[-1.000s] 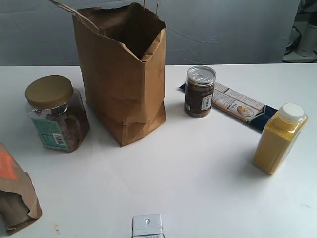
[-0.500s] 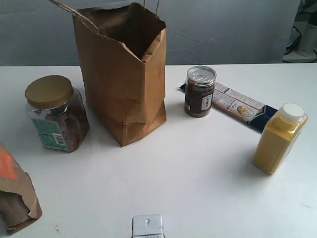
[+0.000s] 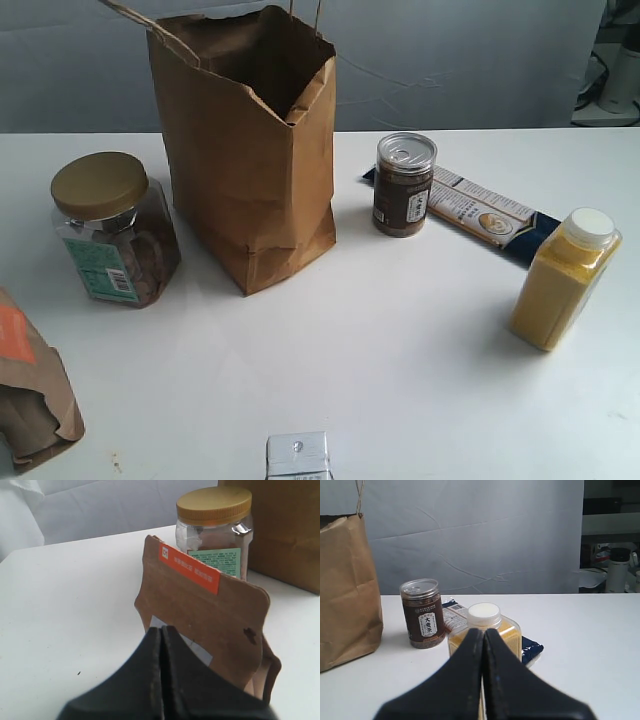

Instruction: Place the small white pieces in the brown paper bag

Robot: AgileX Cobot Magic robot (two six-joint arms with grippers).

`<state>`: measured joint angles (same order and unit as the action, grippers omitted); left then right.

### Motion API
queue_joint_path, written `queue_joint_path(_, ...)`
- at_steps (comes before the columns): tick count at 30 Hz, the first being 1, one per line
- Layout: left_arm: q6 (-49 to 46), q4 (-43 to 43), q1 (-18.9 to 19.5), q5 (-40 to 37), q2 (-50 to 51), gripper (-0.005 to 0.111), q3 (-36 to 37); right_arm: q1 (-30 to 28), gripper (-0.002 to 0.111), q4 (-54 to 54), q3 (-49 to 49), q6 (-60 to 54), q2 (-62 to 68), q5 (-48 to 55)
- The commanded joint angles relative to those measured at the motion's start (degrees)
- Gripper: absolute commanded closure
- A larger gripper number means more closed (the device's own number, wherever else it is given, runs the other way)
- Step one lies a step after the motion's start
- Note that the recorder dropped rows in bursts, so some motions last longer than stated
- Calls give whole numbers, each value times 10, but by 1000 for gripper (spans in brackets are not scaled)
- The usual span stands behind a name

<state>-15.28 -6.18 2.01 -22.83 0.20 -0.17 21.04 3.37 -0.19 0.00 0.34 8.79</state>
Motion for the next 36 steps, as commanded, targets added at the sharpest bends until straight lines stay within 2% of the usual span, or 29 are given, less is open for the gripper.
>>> queue_joint_path(1, 1, -5, -2, 4, -2, 107, 2, -5, 108, 5, 2, -5, -3, -8)
queue_joint_path(9, 1, -5, -2, 4, -2, 107, 2, -9, 108, 5, 2, -5, -3, -8)
queue_joint_path(16, 1, -5, -2, 4, -2, 107, 2, -64, 108, 5, 2, -5, -3, -8)
queue_joint_path(36, 1, -5, -2, 4, -2, 107, 2, -65, 108, 5, 2, -5, -3, -8)
